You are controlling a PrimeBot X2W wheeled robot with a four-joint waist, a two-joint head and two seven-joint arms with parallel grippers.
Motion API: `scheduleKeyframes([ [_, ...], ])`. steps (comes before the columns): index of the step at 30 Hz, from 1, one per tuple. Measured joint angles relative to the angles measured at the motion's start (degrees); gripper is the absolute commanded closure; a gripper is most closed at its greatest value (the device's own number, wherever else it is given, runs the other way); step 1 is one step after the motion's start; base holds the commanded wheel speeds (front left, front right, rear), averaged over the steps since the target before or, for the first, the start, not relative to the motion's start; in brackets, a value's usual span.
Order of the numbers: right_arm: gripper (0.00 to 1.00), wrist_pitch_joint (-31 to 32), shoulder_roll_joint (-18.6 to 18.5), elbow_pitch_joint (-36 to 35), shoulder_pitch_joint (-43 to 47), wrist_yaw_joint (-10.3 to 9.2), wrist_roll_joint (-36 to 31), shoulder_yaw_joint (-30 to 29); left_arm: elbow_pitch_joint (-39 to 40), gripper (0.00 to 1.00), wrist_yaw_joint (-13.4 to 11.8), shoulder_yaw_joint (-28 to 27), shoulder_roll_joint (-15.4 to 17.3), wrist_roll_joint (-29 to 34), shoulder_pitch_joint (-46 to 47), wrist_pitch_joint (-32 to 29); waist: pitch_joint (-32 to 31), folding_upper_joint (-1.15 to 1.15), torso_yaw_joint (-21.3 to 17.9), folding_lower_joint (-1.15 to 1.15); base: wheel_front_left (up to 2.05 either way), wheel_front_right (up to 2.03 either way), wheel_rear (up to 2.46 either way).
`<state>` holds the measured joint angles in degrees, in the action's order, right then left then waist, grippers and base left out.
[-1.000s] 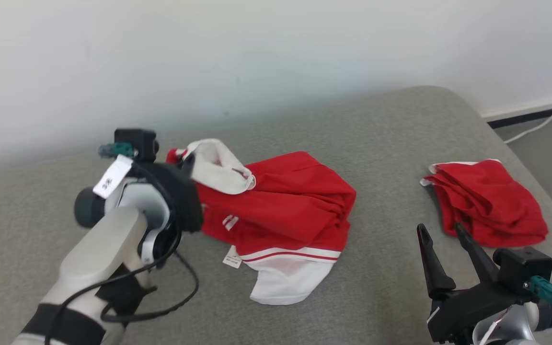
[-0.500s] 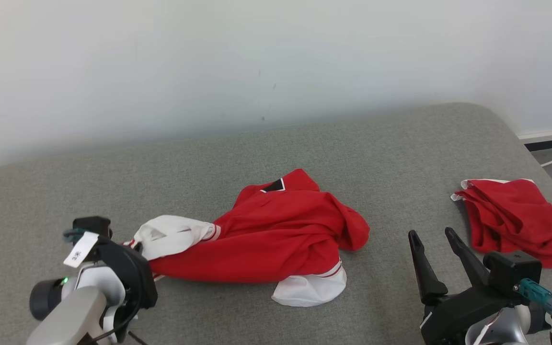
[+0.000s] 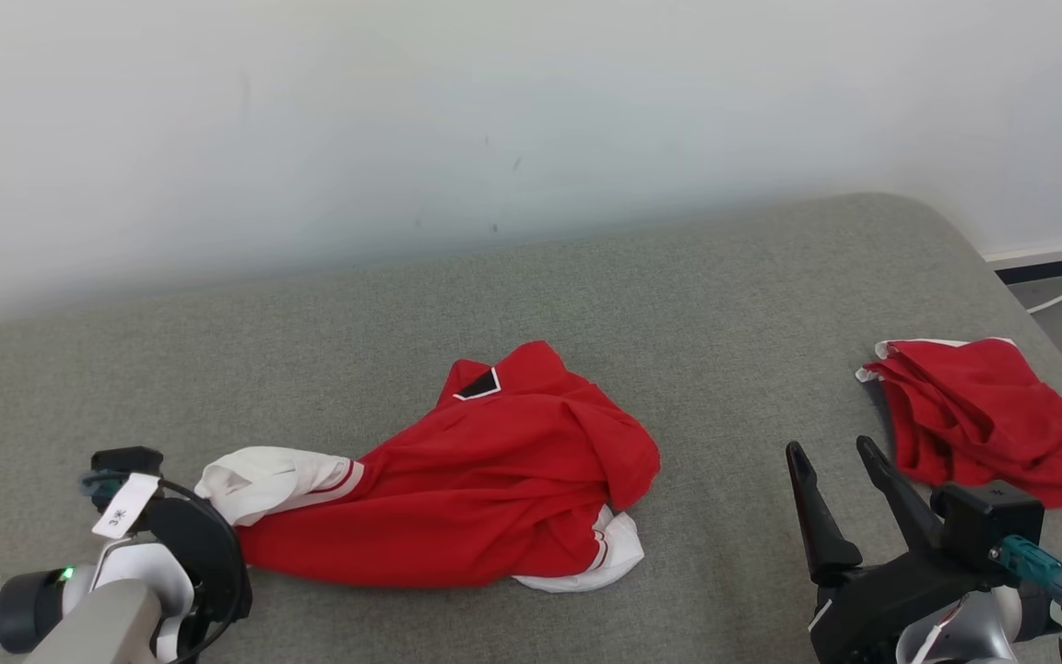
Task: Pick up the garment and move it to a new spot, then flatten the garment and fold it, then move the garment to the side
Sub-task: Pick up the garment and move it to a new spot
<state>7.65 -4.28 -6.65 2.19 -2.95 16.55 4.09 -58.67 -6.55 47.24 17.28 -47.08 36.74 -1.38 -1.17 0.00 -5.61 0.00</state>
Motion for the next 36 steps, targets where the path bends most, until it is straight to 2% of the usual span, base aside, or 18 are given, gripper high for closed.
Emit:
scheduleKeyframes([
  [1,0.00,0.00,0.00,-0.04,0.00,0.00,0.00,-0.01,-0.04,1.00,0.00,0.00,-0.12,0.00,0.00,0.19,0.04,0.00,-0.03,0.00,0.00,0.00,0.00],
  [2,0.00,0.00,0.00,-0.16,0.00,-0.04,0.00,-0.01,-0.14,0.64,-0.03,-0.04,-0.43,0.00,0.02,0.42,0.11,0.00,-0.06,0.00,0.00,0.00,0.00],
  [3,0.00,0.00,0.00,-0.18,0.00,-0.05,0.00,-0.01,-0.22,0.16,-0.07,-0.12,-0.59,0.00,0.02,0.43,0.14,0.00,-0.05,0.00,0.00,0.00,0.00],
  [4,0.00,0.03,0.00,-0.18,0.00,-0.05,0.00,-0.01,-0.30,0.00,-0.08,-0.14,-0.73,0.01,0.02,0.63,0.17,0.00,-0.03,0.00,0.00,0.00,0.00],
  [11,0.00,0.41,0.00,-0.19,-0.01,-0.07,0.00,-0.03,-1.42,0.00,-0.48,-0.86,-1.00,0.09,0.10,1.80,0.25,0.00,0.32,0.00,0.00,0.00,0.00],
  [16,0.00,0.36,-0.01,0.00,0.02,-0.16,0.01,-0.77,-0.81,0.00,-0.49,-1.90,-1.03,0.20,0.16,4.81,0.05,0.00,0.86,0.00,0.00,0.00,0.00],
  [23,0.00,0.32,-0.04,1.13,-0.02,-0.32,0.09,-0.67,1.88,0.00,-0.52,-4.32,-1.85,0.14,-0.03,10.51,-1.02,0.00,2.28,0.00,0.00,0.00,0.00],
  [27,0.00,-0.15,-0.07,2.52,-0.64,0.48,0.24,0.10,3.89,0.00,-0.55,-5.65,-1.87,0.16,-1.05,14.22,-1.95,0.00,2.95,0.00,0.00,0.00,0.00],
  [36,0.00,-1.18,-0.57,5.72,-1.63,0.96,0.49,-0.35,10.66,0.00,-0.56,-6.31,-2.66,1.89,-6.87,15.55,-3.91,0.00,4.29,0.00,0.00,0.00,0.00],
])
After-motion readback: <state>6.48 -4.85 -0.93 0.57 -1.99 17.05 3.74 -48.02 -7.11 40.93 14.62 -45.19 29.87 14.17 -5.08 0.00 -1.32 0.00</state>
